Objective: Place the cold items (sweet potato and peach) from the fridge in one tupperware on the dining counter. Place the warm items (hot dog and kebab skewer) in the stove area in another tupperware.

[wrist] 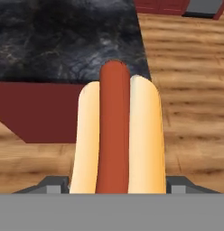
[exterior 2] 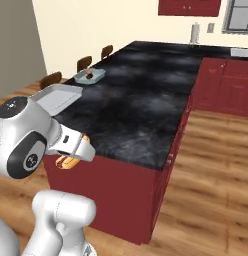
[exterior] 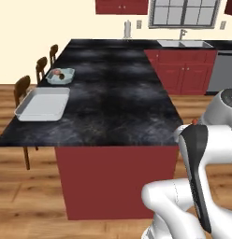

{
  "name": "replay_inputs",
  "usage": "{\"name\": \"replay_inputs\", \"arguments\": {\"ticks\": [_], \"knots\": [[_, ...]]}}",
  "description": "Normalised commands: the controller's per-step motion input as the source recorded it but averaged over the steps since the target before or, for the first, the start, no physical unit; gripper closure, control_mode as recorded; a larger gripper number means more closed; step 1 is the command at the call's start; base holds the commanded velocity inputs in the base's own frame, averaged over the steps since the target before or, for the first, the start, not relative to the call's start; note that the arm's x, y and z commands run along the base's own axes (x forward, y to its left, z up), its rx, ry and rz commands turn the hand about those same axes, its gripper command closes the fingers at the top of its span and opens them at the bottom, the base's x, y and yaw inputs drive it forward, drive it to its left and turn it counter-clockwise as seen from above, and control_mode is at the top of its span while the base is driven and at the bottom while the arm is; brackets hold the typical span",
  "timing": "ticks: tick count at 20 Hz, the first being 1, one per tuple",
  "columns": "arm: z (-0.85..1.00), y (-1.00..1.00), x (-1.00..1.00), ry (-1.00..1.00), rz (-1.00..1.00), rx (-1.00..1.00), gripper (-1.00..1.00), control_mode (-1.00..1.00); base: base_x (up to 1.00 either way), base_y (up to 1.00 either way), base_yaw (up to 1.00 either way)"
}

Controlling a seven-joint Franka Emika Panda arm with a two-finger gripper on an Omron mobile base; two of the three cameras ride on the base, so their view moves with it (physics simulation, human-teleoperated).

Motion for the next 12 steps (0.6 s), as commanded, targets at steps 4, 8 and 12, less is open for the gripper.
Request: {"name": "replay_inputs", "arguments": {"ticks": [4, 8, 12], "knots": [[0.0, 0.0, 0.0, 0.0, 0.0, 0.0, 1.0, 1.0, 0.0, 1.0, -0.04], [0.0, 0.0, 0.0, 0.0, 0.0, 0.0, 1.0, 1.0, 0.02, 1.0, -0.2], [0.0, 0.0, 0.0, 0.0, 0.0, 0.0, 1.0, 1.0, 0.08, 1.0, -0.3]]}}
